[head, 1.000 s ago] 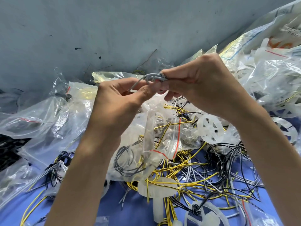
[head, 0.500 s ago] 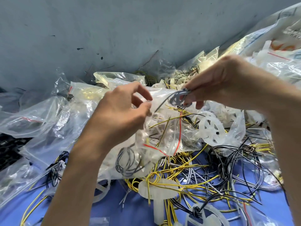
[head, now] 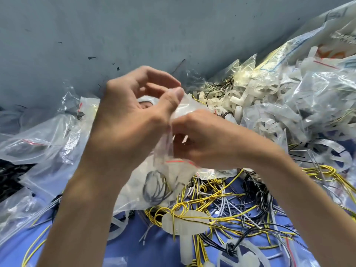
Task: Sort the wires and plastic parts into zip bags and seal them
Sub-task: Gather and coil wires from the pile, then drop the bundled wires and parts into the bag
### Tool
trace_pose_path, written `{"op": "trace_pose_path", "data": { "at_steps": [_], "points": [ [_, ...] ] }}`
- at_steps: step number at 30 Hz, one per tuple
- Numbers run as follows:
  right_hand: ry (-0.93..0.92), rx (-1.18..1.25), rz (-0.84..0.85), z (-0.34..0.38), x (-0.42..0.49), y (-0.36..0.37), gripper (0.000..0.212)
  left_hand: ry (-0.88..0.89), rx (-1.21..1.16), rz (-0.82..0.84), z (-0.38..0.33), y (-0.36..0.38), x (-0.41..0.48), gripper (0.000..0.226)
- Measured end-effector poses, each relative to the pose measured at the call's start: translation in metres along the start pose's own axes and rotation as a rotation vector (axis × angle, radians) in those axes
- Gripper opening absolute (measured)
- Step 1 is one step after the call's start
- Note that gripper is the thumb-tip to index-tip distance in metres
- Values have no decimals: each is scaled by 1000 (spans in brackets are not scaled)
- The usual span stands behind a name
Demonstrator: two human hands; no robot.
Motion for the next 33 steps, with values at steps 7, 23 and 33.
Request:
{"op": "trace_pose_path", "data": {
  "at_steps": [7,23,33],
  "points": [
    [-21,-24,-170,-2,3,-22,38,-37,-94,-208,4,-31,8,5],
    [29,159,-230,-14,-2,-40,6,-118,-134,-124,12,-23,12,18],
    [-65,1014,-199,-7,-3,-39,26,36,-53,-1,35,-32,23,53]
  ]
}}
Point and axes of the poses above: each hand's wrist, its own x-axis towards the middle knuckle, its own y-axis out of the palm, z = x × y, the point moved 9 cm from there along x, towards the middle knuckle, and after that the axes turned 6 degrees about -z, right-handed, at the moved point
